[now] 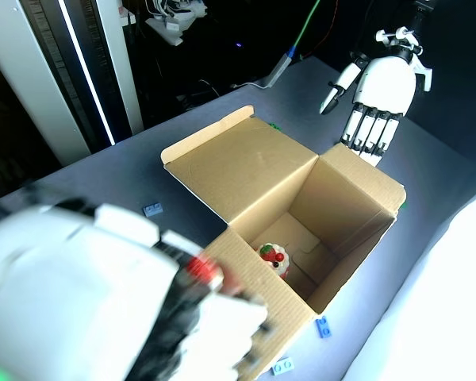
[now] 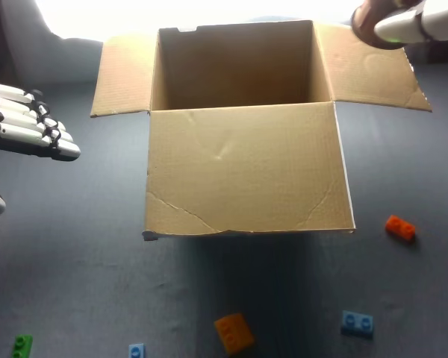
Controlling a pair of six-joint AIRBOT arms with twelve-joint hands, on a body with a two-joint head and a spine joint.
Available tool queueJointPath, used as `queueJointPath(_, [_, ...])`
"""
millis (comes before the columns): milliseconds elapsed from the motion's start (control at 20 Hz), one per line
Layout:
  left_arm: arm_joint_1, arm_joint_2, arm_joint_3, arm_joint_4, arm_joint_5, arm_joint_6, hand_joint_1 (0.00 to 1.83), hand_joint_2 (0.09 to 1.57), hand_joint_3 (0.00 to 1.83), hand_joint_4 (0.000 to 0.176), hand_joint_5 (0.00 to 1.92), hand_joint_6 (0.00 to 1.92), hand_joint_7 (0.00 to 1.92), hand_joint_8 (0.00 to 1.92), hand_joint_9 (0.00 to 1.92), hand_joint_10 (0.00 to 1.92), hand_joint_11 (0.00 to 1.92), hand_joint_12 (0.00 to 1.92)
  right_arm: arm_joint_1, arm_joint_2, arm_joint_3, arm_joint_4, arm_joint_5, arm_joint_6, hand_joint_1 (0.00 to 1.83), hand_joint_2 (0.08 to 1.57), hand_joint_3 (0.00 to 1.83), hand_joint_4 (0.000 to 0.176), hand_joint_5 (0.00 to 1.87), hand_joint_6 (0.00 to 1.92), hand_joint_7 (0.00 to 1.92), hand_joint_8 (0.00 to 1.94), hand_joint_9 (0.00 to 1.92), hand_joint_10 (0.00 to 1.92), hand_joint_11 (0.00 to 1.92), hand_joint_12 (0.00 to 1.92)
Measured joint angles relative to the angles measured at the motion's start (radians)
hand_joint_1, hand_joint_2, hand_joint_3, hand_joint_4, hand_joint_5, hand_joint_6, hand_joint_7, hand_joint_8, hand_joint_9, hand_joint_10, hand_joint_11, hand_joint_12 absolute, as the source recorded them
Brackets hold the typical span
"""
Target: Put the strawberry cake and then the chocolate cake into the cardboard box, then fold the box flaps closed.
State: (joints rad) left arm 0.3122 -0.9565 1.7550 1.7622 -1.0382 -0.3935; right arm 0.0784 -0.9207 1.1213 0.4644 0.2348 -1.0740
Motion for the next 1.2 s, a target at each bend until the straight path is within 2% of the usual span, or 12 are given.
queueJointPath(100, [-0.008,0.000,0.000,0.011,-0.001,0.000,0.00,1.32,0.00,0.004,0.09,0.01,0.14,0.00,0.14,0.00,0.00,0.58,-0.009,-0.020,0.008,-0.170,0.024,0.118,1.18,1.19,0.00,0.005,0.83,1.17,0.86,1.29,0.62,1.32,0.23,1.87])
queueJointPath(150, [-0.009,0.000,0.000,0.009,-0.001,0.000,0.00,1.32,0.00,0.005,0.09,0.01,0.14,0.00,0.14,0.00,0.00,0.58,-0.009,-0.033,0.018,-0.235,0.038,0.167,1.19,1.19,0.00,0.000,0.83,1.13,0.84,1.34,0.61,1.35,0.27,1.87])
queueJointPath(300, [-0.013,0.000,-0.007,0.002,-0.003,0.000,0.00,1.32,0.00,0.000,0.10,0.01,0.15,0.00,0.16,0.00,0.00,0.60,-0.021,-0.087,0.071,-0.364,0.128,0.275,1.19,1.19,0.00,0.000,0.83,1.14,0.87,1.28,0.65,1.26,0.28,1.81])
queueJointPath(350, [-0.013,0.000,-0.007,0.008,0.000,0.000,0.00,1.31,0.00,0.017,0.09,0.00,0.14,0.00,0.16,0.00,0.00,0.60,-0.059,-0.123,0.103,-0.466,0.170,0.331,1.19,1.18,0.00,0.001,0.86,1.10,0.88,1.26,0.64,1.22,0.24,1.85])
queueJointPath(450, [-0.016,0.000,-0.007,0.008,0.001,0.000,0.00,1.31,0.00,0.025,0.07,0.00,0.13,0.00,0.14,0.00,0.00,0.55,-0.070,-0.150,0.130,-0.536,0.180,0.393,1.20,1.18,0.00,0.000,0.87,1.07,0.87,1.30,0.65,1.27,0.27,1.86])
queueJointPath(700, [-0.024,0.000,-0.007,0.011,0.011,0.000,0.00,1.31,0.00,0.021,0.06,0.00,0.10,0.00,0.11,0.00,0.00,0.53,-0.078,-0.279,0.261,-0.615,0.207,0.412,1.22,1.16,0.00,0.000,0.87,1.00,0.92,1.29,0.71,1.30,0.33,1.79])
queueJointPath(800, [-0.024,0.000,-0.014,0.005,0.024,0.003,0.00,1.32,0.00,0.009,0.07,0.00,0.09,0.00,0.09,0.00,0.00,0.50,-0.084,-0.306,0.260,-0.638,0.176,0.410,1.22,1.16,0.00,0.000,0.84,1.05,0.95,1.24,0.74,1.27,0.35,1.78])
queueJointPath(850, [-0.024,0.000,-0.017,0.005,0.030,0.003,0.00,1.32,0.00,0.006,0.08,0.01,0.10,0.01,0.09,0.01,0.00,0.49,-0.084,-0.313,0.249,-0.638,0.154,0.411,1.33,1.17,0.00,0.000,0.82,1.03,0.94,1.20,0.77,1.42,0.36,1.78])
queueJointPath(900, [-0.024,0.000,-0.018,0.004,0.032,0.003,0.00,1.32,0.00,0.000,0.08,0.00,0.10,0.00,0.09,0.01,0.00,0.46,-0.084,-0.315,0.241,-0.637,0.145,0.412,1.25,1.16,0.00,0.000,0.83,1.05,0.95,1.23,0.73,1.32,0.36,1.81])
queueJointPath(1050, [-0.024,0.000,-0.018,0.006,0.047,0.003,0.00,1.32,0.00,0.000,0.06,0.01,0.11,0.00,0.10,0.00,0.00,0.44,-0.082,-0.295,0.203,-0.631,0.135,0.412,1.22,1.17,0.00,0.000,0.85,1.05,0.92,1.27,0.67,1.28,0.31,1.81])
queueJointPath(1150, [-0.024,0.000,-0.022,0.005,0.066,0.003,0.00,1.32,0.00,0.000,0.08,0.01,0.13,0.00,0.13,0.01,0.00,0.52,-0.081,-0.291,0.193,-0.629,0.130,0.412,1.21,1.16,0.00,0.000,0.88,1.03,0.92,1.24,0.68,1.24,0.31,1.78])
queueJointPath(1200, [-0.025,-0.001,-0.027,0.003,0.075,0.003,0.00,1.31,0.00,0.010,0.07,0.00,0.13,0.00,0.13,0.01,0.00,0.53,-0.081,-0.291,0.193,-0.628,0.125,0.404,1.19,1.17,0.00,0.000,0.86,1.10,0.90,1.22,0.67,1.15,0.31,1.74])
